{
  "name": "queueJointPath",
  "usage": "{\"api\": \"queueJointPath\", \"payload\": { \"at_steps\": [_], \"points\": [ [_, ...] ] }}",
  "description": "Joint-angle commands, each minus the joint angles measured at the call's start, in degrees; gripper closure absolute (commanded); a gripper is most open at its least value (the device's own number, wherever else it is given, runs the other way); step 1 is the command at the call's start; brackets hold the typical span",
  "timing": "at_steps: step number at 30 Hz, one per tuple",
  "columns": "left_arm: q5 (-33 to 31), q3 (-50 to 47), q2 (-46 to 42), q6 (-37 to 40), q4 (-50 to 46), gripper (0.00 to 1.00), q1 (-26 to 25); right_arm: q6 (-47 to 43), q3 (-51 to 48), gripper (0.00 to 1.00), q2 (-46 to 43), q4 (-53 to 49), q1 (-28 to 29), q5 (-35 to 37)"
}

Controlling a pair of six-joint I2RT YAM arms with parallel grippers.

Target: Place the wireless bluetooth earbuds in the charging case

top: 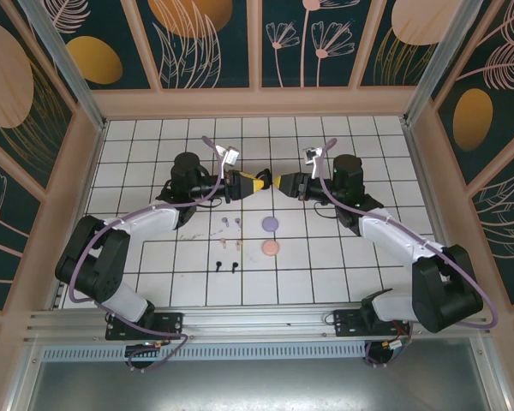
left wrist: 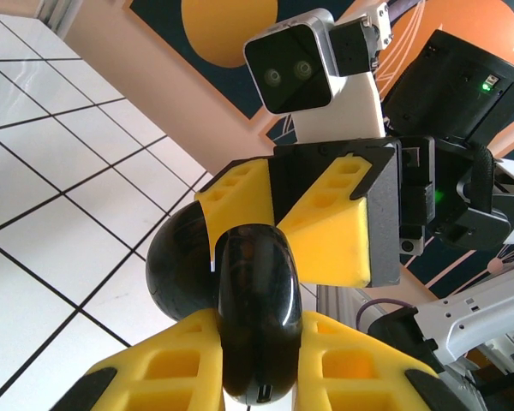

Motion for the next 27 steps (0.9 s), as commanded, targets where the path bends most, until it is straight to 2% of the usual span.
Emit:
{"api": "queueJointPath", "payload": {
  "at_steps": [1, 27],
  "points": [
    [1.4, 0.3, -1.3, -0.6, 3.1, 1.00, -0.3, 0.6, 0.5, 0.58, 1.3, 2.8, 0.5, -1.7],
    [1.7, -0.2, -1.4, -0.6, 3.4, 1.00, -0.5, 0.5, 4.1, 0.68, 5.0, 2.6, 1.8, -0.7]
  ]
}}
